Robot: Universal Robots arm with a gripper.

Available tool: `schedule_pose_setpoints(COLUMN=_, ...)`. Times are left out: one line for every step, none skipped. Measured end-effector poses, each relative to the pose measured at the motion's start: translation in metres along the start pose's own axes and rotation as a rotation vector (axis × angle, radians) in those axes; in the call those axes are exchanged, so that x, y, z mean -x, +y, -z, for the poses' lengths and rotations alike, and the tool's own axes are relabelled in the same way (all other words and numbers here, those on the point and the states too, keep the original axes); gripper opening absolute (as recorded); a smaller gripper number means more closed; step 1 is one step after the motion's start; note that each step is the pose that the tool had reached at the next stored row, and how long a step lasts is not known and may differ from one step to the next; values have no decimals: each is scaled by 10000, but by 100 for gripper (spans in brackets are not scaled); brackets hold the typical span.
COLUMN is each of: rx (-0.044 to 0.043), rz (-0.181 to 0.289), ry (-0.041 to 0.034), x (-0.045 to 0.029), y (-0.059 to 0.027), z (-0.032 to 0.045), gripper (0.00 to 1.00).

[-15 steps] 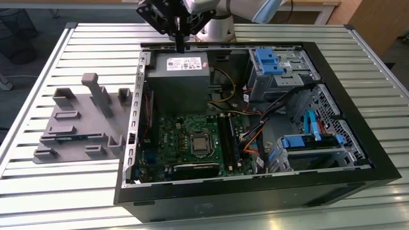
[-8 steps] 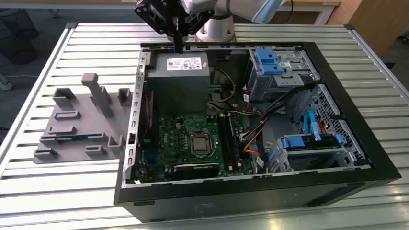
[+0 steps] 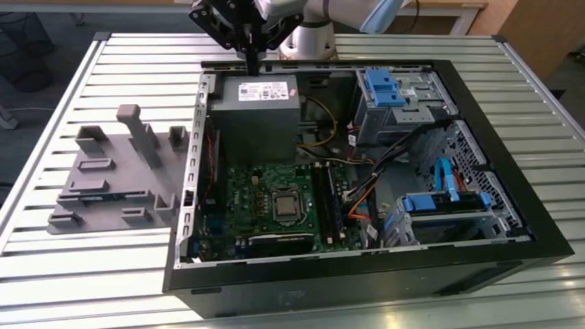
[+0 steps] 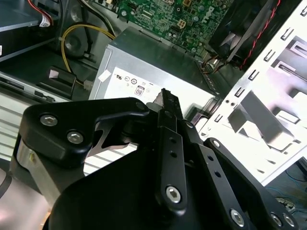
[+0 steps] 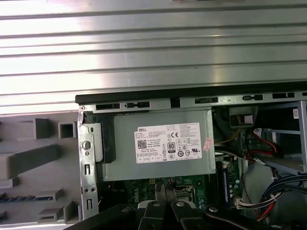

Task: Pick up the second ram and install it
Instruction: 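Reach for the second ram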

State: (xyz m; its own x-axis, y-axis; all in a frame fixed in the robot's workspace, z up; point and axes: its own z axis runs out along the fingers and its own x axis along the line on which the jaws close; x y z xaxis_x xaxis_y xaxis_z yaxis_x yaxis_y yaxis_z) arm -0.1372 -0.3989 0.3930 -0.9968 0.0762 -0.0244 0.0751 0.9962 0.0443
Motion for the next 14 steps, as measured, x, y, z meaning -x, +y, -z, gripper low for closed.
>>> schedule_pose_setpoints(rx=1, rz=0, ry=-1, x=-4, y=0, z=0, gripper=11)
schedule_pose_setpoints(rx=1, rz=0, ry=-1, x=-9, y=-1, z=0, gripper=11)
schedule_pose_setpoints(rx=1, rz=0, ry=0, x=-13, y=-1, z=0, gripper=11)
schedule_pose_setpoints(rx=1, rz=0, ry=-1, x=-17, y=-1, z=0, gripper=11)
schedule_pose_setpoints(rx=1, rz=0, ry=-1, x=-22, y=-2, z=-1, gripper=11)
schedule_pose_setpoints(rx=1, rz=0, ry=0, x=-26, y=-2, z=0, gripper=11)
schedule_pose_setpoints(rx=0, rz=0, ry=0, x=-31, y=-2, z=0, gripper=11)
schedule_pose_setpoints(rx=0, rz=0, ry=0, x=-35, y=-3, z=-1, gripper=11)
schedule_pose_setpoints(rx=0, rz=0, ry=0, x=-38, y=-3, z=-1, gripper=11)
schedule_pose_setpoints(rx=0, rz=0, ry=0, x=-43, y=-3, z=-1, gripper=11)
schedule_pose_setpoints(rx=1, rz=1, ry=0, x=-48, y=-4, z=-1, gripper=11)
schedule_pose_setpoints(rx=1, rz=1, ry=0, x=-53, y=-4, z=-1, gripper=11)
schedule_pose_setpoints(rx=0, rz=0, ry=0, x=-58, y=-4, z=-1, gripper=11)
schedule_pose_setpoints(rx=0, rz=0, ry=0, x=-63, y=-5, z=-1, gripper=11)
